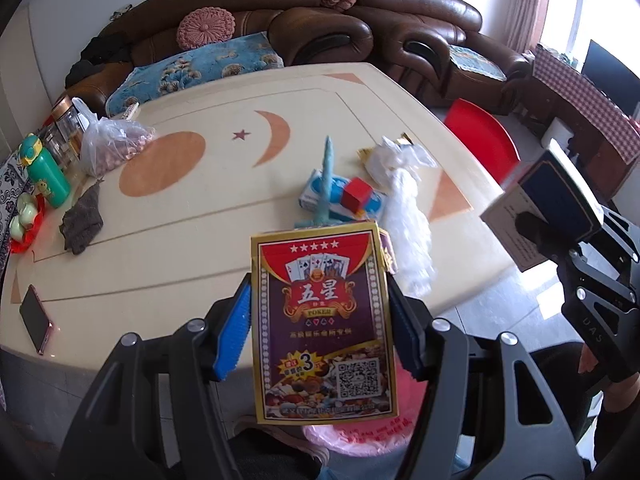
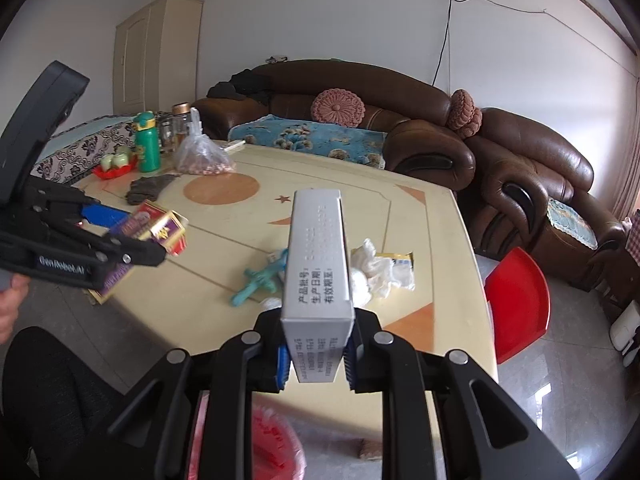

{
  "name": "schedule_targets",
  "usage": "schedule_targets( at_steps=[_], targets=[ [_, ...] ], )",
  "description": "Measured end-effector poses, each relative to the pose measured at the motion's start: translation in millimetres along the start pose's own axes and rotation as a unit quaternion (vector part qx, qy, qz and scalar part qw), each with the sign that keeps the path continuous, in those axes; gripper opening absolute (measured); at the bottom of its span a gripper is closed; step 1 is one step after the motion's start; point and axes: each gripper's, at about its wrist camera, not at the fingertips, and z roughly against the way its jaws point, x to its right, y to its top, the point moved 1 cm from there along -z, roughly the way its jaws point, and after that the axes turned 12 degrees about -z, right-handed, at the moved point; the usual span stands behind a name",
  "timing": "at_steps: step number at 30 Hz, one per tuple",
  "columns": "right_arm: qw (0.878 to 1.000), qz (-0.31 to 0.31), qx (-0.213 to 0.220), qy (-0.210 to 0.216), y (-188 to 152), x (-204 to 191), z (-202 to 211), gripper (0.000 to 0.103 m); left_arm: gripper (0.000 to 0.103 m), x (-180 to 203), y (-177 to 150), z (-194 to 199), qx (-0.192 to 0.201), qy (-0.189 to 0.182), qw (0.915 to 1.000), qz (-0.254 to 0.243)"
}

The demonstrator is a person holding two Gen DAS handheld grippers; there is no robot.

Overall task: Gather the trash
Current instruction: 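Carry the card box and medicine box with both tools over the pink bin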

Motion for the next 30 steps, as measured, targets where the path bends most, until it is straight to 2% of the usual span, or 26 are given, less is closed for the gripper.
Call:
schedule_targets(
  at_steps=[8,16,26,30],
  targets=[
    [0.999,0.006,-0.026,0.020,-37,-27,22,0.020,0.061,21,-39,3,-0.016,-0.020,0.9997,-0.004],
    [0.998,0.010,-0.062,0.028,-69,-44,25,0.021,0.061,37,-76,-6,-0.042,-0.022,0.9988,-0.007],
    [0.991,-0.011,-0.132,0.028,-119,-49,-2,0.020,0.061,55,-116,-36,-0.079,-0.026,0.9965,-0.002],
    [0.988,-0.010,-0.154,0.017,-140,-48,-16,0.021,0.061,59,-126,-47,-0.088,-0.014,0.9960,-0.004]
  ],
)
